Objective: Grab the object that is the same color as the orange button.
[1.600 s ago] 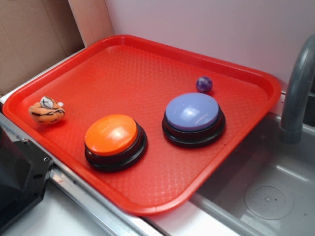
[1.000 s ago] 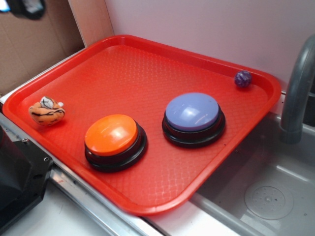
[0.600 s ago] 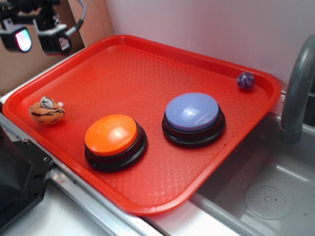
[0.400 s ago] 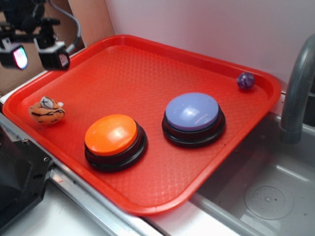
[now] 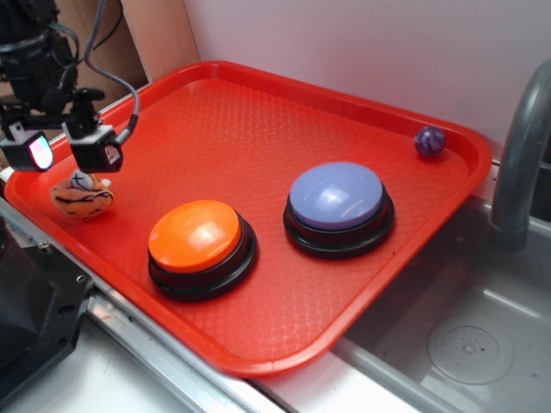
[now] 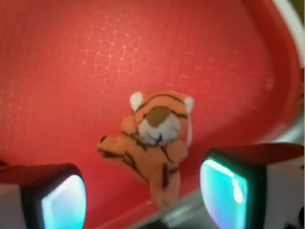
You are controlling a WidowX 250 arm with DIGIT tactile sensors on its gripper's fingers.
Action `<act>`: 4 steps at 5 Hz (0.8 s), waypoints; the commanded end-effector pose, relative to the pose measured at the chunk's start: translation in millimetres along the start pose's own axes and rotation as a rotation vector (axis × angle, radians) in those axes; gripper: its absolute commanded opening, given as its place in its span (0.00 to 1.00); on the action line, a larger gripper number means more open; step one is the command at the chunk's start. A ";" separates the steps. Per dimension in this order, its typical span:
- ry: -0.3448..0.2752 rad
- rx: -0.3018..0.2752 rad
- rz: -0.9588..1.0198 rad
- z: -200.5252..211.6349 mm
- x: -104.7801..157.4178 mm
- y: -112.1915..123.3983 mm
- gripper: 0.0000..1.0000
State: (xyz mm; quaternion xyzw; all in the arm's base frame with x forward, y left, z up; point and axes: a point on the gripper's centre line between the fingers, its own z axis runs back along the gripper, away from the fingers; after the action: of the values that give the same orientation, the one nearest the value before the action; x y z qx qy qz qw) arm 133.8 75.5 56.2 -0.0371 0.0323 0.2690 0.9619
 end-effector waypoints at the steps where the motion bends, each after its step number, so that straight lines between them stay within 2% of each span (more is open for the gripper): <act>1: 0.031 0.031 -0.024 -43.2 10.7 -4.5 1.00; 2: 0.037 0.038 -0.034 -50.5 7.7 -11.2 0.00; 3: 0.037 0.000 -0.093 -31.1 5.9 -16.9 0.00; 4: 0.046 -0.009 -0.237 18.5 5.7 -29.6 0.00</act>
State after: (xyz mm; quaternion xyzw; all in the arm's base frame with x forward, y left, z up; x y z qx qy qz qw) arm 153.2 51.3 66.3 -0.0560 0.0677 0.1644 0.9825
